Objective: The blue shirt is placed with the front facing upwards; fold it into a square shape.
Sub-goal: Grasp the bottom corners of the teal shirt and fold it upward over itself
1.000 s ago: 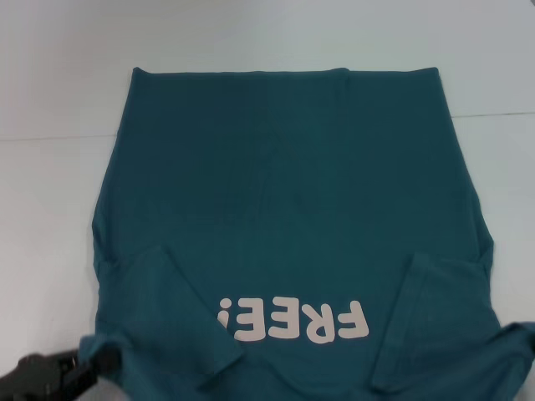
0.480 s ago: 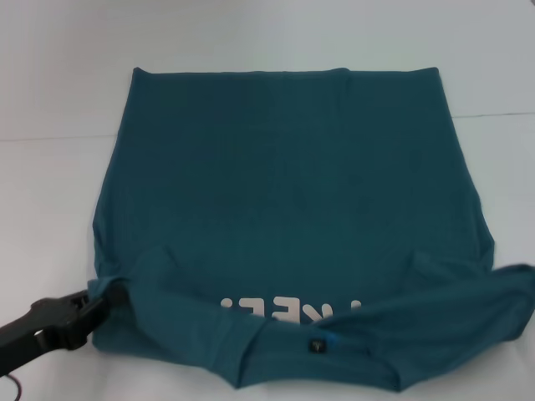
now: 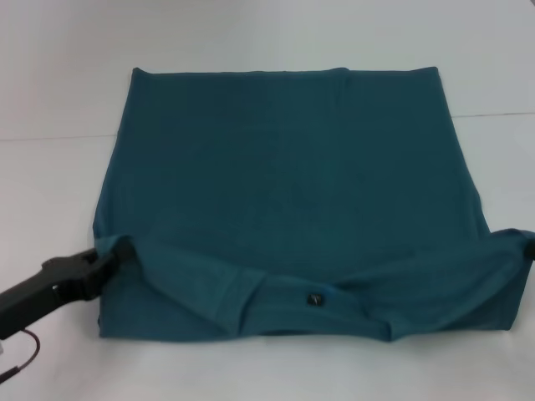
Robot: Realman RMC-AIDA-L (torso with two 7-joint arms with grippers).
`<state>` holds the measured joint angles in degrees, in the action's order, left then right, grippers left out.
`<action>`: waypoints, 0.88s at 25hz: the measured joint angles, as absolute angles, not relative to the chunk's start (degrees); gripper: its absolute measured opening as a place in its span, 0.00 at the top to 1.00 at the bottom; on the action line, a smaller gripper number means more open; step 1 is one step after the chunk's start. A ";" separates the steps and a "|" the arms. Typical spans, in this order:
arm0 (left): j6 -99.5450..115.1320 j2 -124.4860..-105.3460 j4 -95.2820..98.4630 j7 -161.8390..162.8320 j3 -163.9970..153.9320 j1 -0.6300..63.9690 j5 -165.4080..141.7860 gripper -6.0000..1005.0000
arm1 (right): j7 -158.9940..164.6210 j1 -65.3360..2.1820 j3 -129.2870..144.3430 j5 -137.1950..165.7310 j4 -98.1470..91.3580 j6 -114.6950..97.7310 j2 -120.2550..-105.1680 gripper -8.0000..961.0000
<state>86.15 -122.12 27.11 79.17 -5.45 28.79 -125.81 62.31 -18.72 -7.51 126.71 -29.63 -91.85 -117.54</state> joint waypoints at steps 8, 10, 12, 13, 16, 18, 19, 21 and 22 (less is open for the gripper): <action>82.44 -122.17 26.14 77.67 -5.47 28.91 -118.61 0.93 | 63.02 -21.18 -7.51 126.53 -28.93 -87.90 -117.43 0.95; 81.21 -122.10 25.60 77.36 -5.50 29.55 -118.14 0.93 | 63.02 -21.61 -7.56 126.11 -28.76 -87.08 -117.47 0.95; 79.98 -121.99 25.19 77.20 -5.48 30.14 -118.13 0.93 | 63.02 -22.24 -7.29 125.07 -28.71 -85.69 -117.63 0.95; 79.24 -121.98 25.08 77.17 -5.52 30.45 -118.12 0.93 | 63.02 -22.24 -7.29 125.07 -28.71 -85.69 -117.63 0.95; 76.72 -122.08 24.99 77.14 -5.85 31.49 -118.10 0.93 | 63.02 -23.20 -7.11 124.60 -28.67 -84.05 -117.80 0.95; 75.15 -122.18 24.97 77.07 -6.00 32.21 -118.08 0.93 | 63.02 -23.74 -7.07 124.57 -28.47 -82.78 -117.85 0.95; 74.81 -122.21 24.96 77.03 -6.01 32.44 -118.08 0.93 | 63.02 -24.07 -7.07 124.56 -28.25 -81.91 -117.84 0.95; 73.50 -122.25 24.96 76.92 -6.02 33.23 -118.05 0.93 | 63.02 -24.70 -7.04 124.54 -27.84 -80.38 -117.83 0.95; 72.88 -122.28 24.96 76.80 -6.03 33.60 -118.04 0.93 | 63.02 -25.00 -7.02 124.54 -27.66 -79.70 -117.78 0.95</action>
<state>72.88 -122.28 24.96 76.79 -6.03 33.60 -118.04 63.02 -25.00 -7.02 124.54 -27.66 -79.70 -117.78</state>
